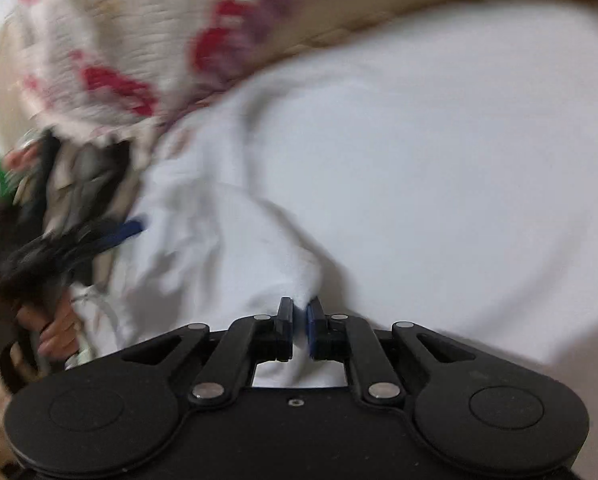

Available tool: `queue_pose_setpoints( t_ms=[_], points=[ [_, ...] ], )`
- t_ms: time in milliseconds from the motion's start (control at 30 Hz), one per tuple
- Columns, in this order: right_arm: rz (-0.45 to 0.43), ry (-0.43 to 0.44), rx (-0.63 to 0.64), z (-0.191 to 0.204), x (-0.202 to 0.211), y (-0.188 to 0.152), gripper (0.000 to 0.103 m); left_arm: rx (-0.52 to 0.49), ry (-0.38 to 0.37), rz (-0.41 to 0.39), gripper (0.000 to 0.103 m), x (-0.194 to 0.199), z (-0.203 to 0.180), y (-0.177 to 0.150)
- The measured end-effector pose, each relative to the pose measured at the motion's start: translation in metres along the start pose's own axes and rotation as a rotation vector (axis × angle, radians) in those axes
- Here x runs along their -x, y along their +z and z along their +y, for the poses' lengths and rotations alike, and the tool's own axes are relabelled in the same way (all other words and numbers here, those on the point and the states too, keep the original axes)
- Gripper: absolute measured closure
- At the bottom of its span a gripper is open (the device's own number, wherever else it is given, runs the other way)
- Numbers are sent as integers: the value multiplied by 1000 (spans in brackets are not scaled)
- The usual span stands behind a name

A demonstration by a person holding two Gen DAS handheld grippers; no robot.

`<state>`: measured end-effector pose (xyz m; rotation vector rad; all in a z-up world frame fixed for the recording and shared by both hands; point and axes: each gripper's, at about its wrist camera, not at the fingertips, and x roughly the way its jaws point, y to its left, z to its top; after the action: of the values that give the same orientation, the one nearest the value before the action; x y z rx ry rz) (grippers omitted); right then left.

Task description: Fold clothes

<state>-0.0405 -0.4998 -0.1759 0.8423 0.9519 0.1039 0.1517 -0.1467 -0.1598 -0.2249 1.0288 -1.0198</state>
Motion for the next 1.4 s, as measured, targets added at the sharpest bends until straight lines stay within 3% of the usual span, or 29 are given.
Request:
queue_pose_setpoints(
  t_ms=[67, 100, 133, 200, 233, 300, 467, 667, 767, 900, 967, 1000, 1133, 1300, 1400],
  points=[
    [-41, 34, -93, -14, 2, -8, 83, -33, -7, 49, 51, -4, -5, -12],
    [-64, 67, -147, -19, 4, -13, 70, -67, -15, 75, 49, -6, -10, -17],
    [-75, 104, -203, -22, 4, -16, 56, -133, -17, 116, 47, -9, -20, -21],
    [-79, 173, -296, -22, 3, -26, 47, -307, -3, 206, 42, -18, -44, -29],
    [-80, 208, -342, -22, 3, -31, 47, -407, 8, 233, 42, -21, -58, -34],
    [-47, 191, -313, -14, 0, -38, 47, -574, -20, 270, 41, -25, -80, -47],
    [18, 203, -189, 11, 1, -54, 47, -705, -6, 314, 37, -48, -99, -62],
    [83, 178, -104, 29, -19, -59, 47, -560, 7, 290, 40, -62, -83, -46],
    [47, 199, -154, 22, -19, -67, 46, -478, 5, 280, 89, -63, -75, -40],
    [10, 223, -271, 11, -19, -68, 52, -353, -11, 274, 95, -53, -70, -38],
    [-3, 221, -259, 12, -18, -67, 89, -287, -51, 276, 95, -36, -70, -32],
    [-14, 228, -258, 12, -16, -68, 96, -253, -72, 277, 95, -27, -71, -30],
    [118, 246, -227, 29, -19, -68, 96, -137, -126, 324, 95, 12, -76, -21],
    [286, 268, -187, 50, -23, -70, 96, 65, -250, 376, 95, 55, -85, -24],
    [386, 280, -162, 63, -26, -70, 96, 96, -167, 451, 95, 60, -82, -40]
  ],
)
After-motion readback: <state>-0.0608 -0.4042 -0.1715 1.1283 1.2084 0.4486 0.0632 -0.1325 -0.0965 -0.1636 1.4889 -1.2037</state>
